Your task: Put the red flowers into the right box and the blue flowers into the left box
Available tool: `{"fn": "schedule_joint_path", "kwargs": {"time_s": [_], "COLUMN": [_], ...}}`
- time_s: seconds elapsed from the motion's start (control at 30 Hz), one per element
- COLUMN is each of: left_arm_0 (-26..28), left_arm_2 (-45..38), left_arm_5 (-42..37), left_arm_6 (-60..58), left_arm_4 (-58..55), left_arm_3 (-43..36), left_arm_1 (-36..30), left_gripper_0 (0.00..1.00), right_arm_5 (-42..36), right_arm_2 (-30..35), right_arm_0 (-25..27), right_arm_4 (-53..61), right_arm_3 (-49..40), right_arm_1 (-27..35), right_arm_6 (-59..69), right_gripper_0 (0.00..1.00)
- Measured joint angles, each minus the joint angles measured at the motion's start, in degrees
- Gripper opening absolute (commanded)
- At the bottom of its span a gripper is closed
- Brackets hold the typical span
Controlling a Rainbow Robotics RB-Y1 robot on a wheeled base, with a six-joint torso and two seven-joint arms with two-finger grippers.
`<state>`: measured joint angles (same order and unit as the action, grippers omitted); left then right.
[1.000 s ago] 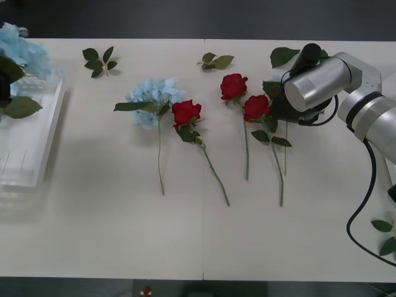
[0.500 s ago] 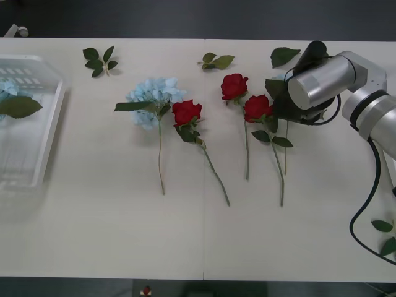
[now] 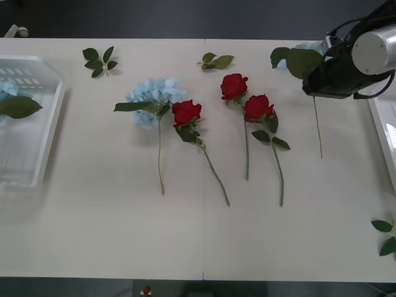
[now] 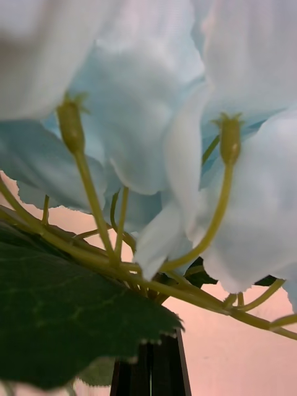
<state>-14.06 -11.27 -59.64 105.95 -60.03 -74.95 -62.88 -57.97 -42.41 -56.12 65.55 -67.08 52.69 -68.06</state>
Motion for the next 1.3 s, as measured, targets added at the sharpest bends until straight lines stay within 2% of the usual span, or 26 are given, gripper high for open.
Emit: {"fn": "schedule_joint_path", "kwargs": {"time_s": [0.17, 0.4, 0.47, 0.5, 0.63, 0.67, 0.8, 0.93, 1.1, 1.3], "left_arm_0": [1.3, 1.5, 1.5, 1.5, 1.5, 1.5, 1.5, 1.5, 1.5, 1.5], "left_arm_2": [0.0, 0.0, 0.0, 0.0, 0.0, 0.0, 0.0, -0.9, -5.5, -5.8], "left_arm_5": [1.7, 2.0, 2.0, 2.0, 2.0, 2.0, 0.7, -5.1, -15.1, -17.9], "left_arm_6": [0.0, 0.0, 0.0, 0.0, 0.0, 0.0, 0.0, 0.0, 0.0, 0.0], "left_arm_4": [2.1, 4.9, 4.9, 4.9, 4.9, 4.8, 3.8, 2.7, -0.9, -10.5], "left_arm_3": [0.0, 0.0, 0.0, 0.0, 0.0, 0.0, -0.2, -2.3, -9.5, -17.8], "left_arm_1": [2.6, 5.0, 5.0, 5.0, 5.0, 5.0, 5.0, 5.0, 5.0, 5.0], "left_gripper_0": [0.00, 0.01, 0.25, 0.45, 0.96, 1.00, 1.00, 1.00, 1.00, 1.00], "right_arm_5": [1.2, 1.1, 1.1, 1.1, 1.1, 1.1, 1.1, -0.4, -3.1, -6.2], "right_arm_2": [6.3, 24.5, 27.8, 29.1, 33.1, 33.9, 35.5, 35.3, 35.3, 35.3], "right_arm_0": [5.0, 17.1, 19.8, 21.1, 25.7, 26.6, 29.2, 29.5, 29.5, 29.5], "right_arm_4": [7.8, 20.1, 25.2, 27.1, 32.4, 33.7, 41.1, 47.6, 53.3, 55.4], "right_arm_3": [-11.2, -24.8, -27.3, -28.4, -32.5, -33.4, -35.6, -35.6, -35.4, -35.3], "right_arm_1": [5.5, 7.8, 8.3, 8.6, 9.0, 9.0, 9.0, 8.5, 4.3, -1.5], "right_arm_6": [-8.4, -18.2, -22.0, -23.9, -32.6, -34.9, -44.5, -50.8, -54.2, -57.4], "right_gripper_0": [0.00, 0.00, 0.00, 0.00, 0.00, 0.00, 0.00, 0.00, 0.00, 0.00]}}
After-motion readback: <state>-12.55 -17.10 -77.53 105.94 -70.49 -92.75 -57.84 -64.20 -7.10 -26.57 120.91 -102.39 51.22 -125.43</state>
